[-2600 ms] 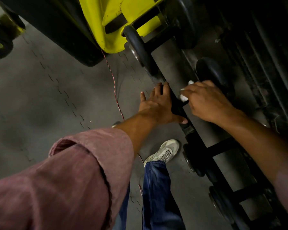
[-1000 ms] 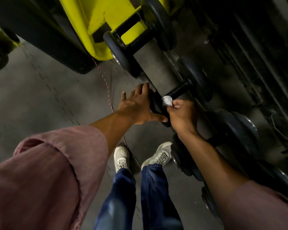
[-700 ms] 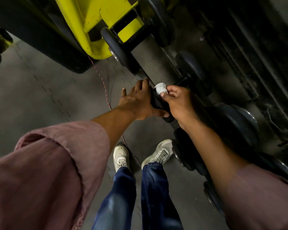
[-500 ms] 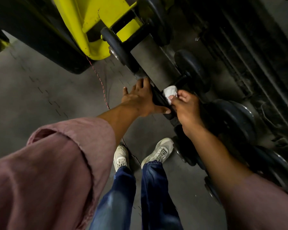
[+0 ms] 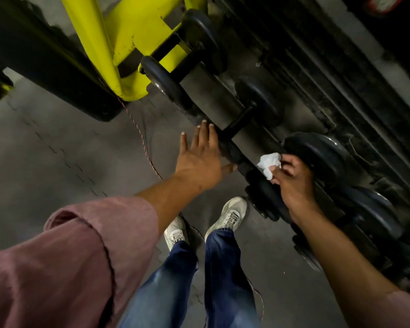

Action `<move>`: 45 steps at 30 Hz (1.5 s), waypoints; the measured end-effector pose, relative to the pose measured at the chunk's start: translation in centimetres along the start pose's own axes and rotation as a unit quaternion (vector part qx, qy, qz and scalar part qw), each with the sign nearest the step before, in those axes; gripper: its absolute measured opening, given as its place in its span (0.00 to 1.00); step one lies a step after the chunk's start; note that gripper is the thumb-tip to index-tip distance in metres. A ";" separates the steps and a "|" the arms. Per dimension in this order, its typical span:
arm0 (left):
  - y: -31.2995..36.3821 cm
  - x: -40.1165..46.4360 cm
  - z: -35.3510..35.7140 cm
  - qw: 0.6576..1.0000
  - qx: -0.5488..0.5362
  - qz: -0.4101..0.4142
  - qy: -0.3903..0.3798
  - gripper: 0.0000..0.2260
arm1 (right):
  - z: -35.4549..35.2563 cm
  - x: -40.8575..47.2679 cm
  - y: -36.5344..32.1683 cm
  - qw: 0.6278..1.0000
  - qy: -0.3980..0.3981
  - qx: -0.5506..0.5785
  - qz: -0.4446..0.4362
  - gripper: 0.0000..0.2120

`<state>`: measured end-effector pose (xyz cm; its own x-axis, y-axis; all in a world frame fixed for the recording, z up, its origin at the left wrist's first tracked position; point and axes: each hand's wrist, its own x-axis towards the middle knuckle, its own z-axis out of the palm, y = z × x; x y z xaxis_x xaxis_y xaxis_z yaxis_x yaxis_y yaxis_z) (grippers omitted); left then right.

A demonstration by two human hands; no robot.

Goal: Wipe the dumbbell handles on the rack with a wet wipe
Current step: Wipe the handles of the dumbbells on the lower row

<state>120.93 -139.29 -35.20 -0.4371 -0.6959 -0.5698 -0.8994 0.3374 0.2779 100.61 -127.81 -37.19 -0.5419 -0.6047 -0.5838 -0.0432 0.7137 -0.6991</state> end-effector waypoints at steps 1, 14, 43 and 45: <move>0.6 -0.7 0.2 1.000 -0.007 0.007 0.009 0.49 | -0.3 -0.4 -0.1 1.000 0.006 -0.005 -0.008 0.14; 6.8 -5.0 4.8 0.994 -0.051 0.052 -0.078 0.45 | -3.6 -2.1 1.0 0.992 0.022 -0.083 -0.090 0.13; 14.1 -3.0 11.4 0.996 -0.051 -0.053 -0.055 0.58 | -8.5 3.6 3.6 0.743 -0.090 -0.576 -0.329 0.18; 14.1 -3.0 11.5 0.996 -0.044 -0.052 -0.052 0.58 | -8.0 3.1 4.6 0.739 -0.172 -0.556 -0.340 0.21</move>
<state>109.50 -125.12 -38.50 -0.3443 -0.6530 -0.6745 -0.9380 0.2078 0.2775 92.05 -123.58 -38.86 0.1591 -0.8743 -0.4586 -0.9738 -0.0626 -0.2185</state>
